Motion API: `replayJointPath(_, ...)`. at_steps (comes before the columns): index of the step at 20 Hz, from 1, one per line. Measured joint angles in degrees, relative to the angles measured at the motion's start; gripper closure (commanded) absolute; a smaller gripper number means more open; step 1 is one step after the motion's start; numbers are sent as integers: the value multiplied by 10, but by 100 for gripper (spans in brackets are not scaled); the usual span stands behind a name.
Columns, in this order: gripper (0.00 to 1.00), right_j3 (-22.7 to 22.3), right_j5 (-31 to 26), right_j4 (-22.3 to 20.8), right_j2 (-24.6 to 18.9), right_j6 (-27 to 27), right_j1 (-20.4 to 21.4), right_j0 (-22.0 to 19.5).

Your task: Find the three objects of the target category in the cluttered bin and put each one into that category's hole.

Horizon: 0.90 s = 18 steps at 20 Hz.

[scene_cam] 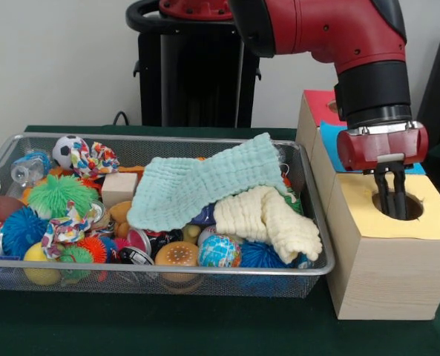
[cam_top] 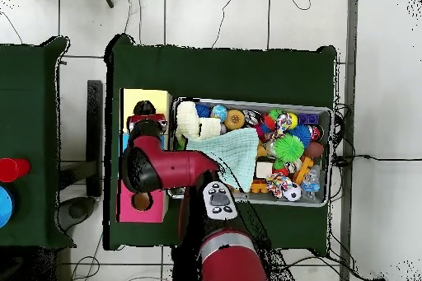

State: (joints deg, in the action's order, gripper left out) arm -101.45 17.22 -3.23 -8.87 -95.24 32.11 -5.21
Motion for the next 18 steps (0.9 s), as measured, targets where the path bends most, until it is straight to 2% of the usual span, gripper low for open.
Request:
replayJointPath(9, 100, 0, -53, 6, -12, 0, 37, -12)
replayJointPath(18, 100, -3, -125, 9, -24, 0, 93, -33)
